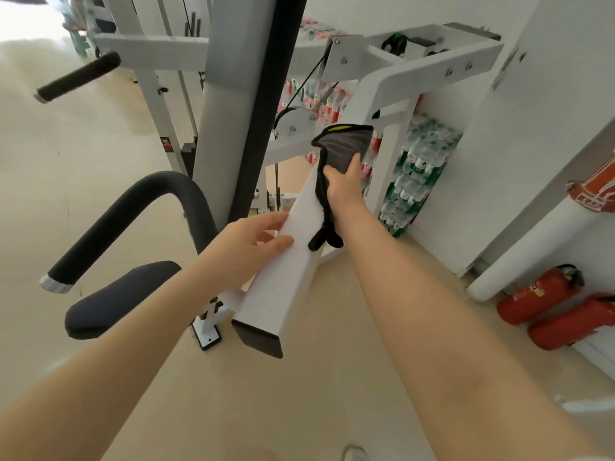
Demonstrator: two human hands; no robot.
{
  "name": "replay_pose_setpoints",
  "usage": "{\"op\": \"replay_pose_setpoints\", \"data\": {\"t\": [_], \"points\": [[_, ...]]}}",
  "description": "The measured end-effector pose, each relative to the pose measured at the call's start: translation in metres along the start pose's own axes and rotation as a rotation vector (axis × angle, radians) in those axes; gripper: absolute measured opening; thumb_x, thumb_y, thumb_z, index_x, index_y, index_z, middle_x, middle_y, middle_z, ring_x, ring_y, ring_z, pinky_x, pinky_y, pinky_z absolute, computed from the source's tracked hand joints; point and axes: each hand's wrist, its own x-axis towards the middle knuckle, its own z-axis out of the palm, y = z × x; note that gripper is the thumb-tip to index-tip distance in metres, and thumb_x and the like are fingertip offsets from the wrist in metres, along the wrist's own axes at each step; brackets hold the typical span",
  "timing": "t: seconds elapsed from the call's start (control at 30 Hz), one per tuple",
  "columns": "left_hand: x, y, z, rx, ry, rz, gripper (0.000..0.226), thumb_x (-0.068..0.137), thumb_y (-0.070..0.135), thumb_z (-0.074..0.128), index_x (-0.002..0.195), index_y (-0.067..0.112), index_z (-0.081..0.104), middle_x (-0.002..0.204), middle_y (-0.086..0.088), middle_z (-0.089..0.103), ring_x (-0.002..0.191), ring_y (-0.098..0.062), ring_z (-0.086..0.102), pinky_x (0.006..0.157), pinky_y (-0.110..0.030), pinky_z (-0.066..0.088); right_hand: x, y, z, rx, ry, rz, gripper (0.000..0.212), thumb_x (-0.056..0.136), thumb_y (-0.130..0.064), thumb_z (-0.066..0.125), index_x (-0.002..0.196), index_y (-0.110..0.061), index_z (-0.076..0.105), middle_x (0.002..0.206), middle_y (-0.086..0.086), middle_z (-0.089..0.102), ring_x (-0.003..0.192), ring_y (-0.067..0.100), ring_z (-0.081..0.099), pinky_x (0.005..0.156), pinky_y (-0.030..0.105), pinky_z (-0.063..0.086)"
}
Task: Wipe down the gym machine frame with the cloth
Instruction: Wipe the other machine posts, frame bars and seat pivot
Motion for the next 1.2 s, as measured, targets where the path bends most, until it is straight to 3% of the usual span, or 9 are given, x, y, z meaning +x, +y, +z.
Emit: {"op": "replay_pose_setpoints", "data": {"t": [0.17, 0.27, 0.37, 0.53, 0.6, 0.7, 0.9, 1.0, 1.2], "points": [[0.001, 0.008, -0.002, 0.017, -0.009, -0.07, 0.046, 0.093, 0.027, 0.05, 0.138, 0.03, 0.04, 0.118, 0.006, 0.058, 0.098, -0.009, 0.055, 0.092, -0.026, 0.042, -0.018, 0.017, 0.0, 0.078, -0.05, 0.029, 0.078, 0.09, -0.022, 0.047, 0.15, -0.028, -0.004, 0.154, 0.002, 0.019, 0.138, 0.028, 0.026, 0.112, 0.049, 0.028], [-0.001, 0.012, 0.0, 0.013, 0.007, -0.089, 0.045, 0.093, 0.026, 0.05, 0.136, 0.032, 0.04, 0.11, 0.01, 0.056, 0.084, 0.0, 0.054, 0.08, -0.019, 0.044, -0.06, 0.039, 0.005, 0.106, -0.074, -0.014, 0.082, 0.079, -0.034, 0.045, 0.149, -0.034, 0.002, 0.154, -0.007, 0.019, 0.139, 0.019, 0.025, 0.114, 0.045, 0.026], [-0.002, 0.011, 0.003, 0.001, 0.03, -0.118, 0.045, 0.093, 0.028, 0.049, 0.135, 0.037, 0.038, 0.104, 0.012, 0.054, 0.083, -0.001, 0.054, 0.073, -0.019, 0.047, -0.068, 0.049, 0.006, 0.085, -0.07, -0.057, 0.076, 0.089, -0.024, 0.047, 0.15, -0.027, 0.002, 0.156, -0.006, 0.013, 0.142, 0.016, 0.017, 0.116, 0.042, 0.02], [-0.004, 0.014, 0.006, -0.044, 0.057, -0.16, 0.041, 0.093, 0.027, 0.049, 0.133, 0.036, 0.043, 0.108, 0.011, 0.055, 0.097, -0.01, 0.054, 0.082, -0.025, 0.045, -0.01, 0.026, -0.004, -0.101, -0.073, -0.108, 0.076, 0.094, -0.021, 0.048, 0.15, -0.019, -0.003, 0.158, 0.002, 0.002, 0.144, 0.023, 0.008, 0.118, 0.043, 0.015], [-0.005, 0.015, 0.007, -0.03, 0.066, -0.165, 0.036, 0.093, 0.028, 0.05, 0.128, 0.034, 0.047, 0.109, 0.013, 0.055, 0.094, -0.007, 0.054, 0.075, -0.02, 0.045, 0.014, 0.013, -0.01, -0.387, -0.062, -0.202, 0.069, 0.097, -0.023, 0.044, 0.15, -0.014, 0.002, 0.158, 0.007, -0.001, 0.145, 0.025, 0.003, 0.118, 0.043, 0.01], [-0.007, 0.013, 0.008, 0.032, 0.122, -0.17, 0.025, 0.09, 0.033, 0.054, 0.114, 0.03, 0.053, 0.1, 0.015, 0.054, 0.082, -0.002, 0.055, 0.062, -0.013, 0.043, 0.038, 0.002, -0.017, -0.897, -0.11, -0.461, 0.051, 0.099, -0.026, 0.035, 0.147, -0.012, 0.025, 0.157, 0.005, 0.013, 0.145, 0.026, 0.002, 0.118, 0.042, 0.003], [-0.009, 0.01, 0.008, 0.135, 0.156, -0.127, 0.028, 0.09, 0.036, 0.053, 0.115, 0.023, 0.056, 0.096, 0.012, 0.054, 0.081, -0.004, 0.052, 0.069, -0.016, 0.04, 0.006, -0.012, -0.017, -1.339, -0.523, -0.907, 0.045, 0.097, -0.032, 0.021, 0.11, -0.021, 0.062, 0.122, 0.0, 0.059, 0.119, 0.019, 0.044, 0.106, 0.034, 0.021], [-0.009, 0.006, 0.006, 0.187, 0.144, -0.081, 0.027, 0.09, 0.038, 0.052, 0.109, 0.021, 0.057, 0.092, 0.009, 0.056, 0.075, -0.003, 0.051, 0.062, -0.005, 0.036, -0.03, -0.005, -0.008, -1.385, -0.675, -1.076, 0.05, 0.09, -0.034, 0.015, 0.095, -0.021, 0.063, 0.103, -0.001, 0.064, 0.103, 0.019, 0.052, 0.097, 0.032, 0.024], [-0.009, -0.001, -0.003, 0.225, 0.048, -0.021, 0.031, 0.086, 0.04, 0.057, 0.111, 0.022, 0.058, 0.092, 0.011, 0.058, 0.08, -0.004, 0.055, 0.068, -0.007, 0.042, -0.02, -0.004, -0.014, -1.196, -0.743, -1.127, 0.054, 0.086, -0.036, 0.014, 0.086, -0.016, 0.064, 0.085, -0.001, 0.066, 0.08, 0.015, 0.051, 0.084, 0.024, 0.023]]}}
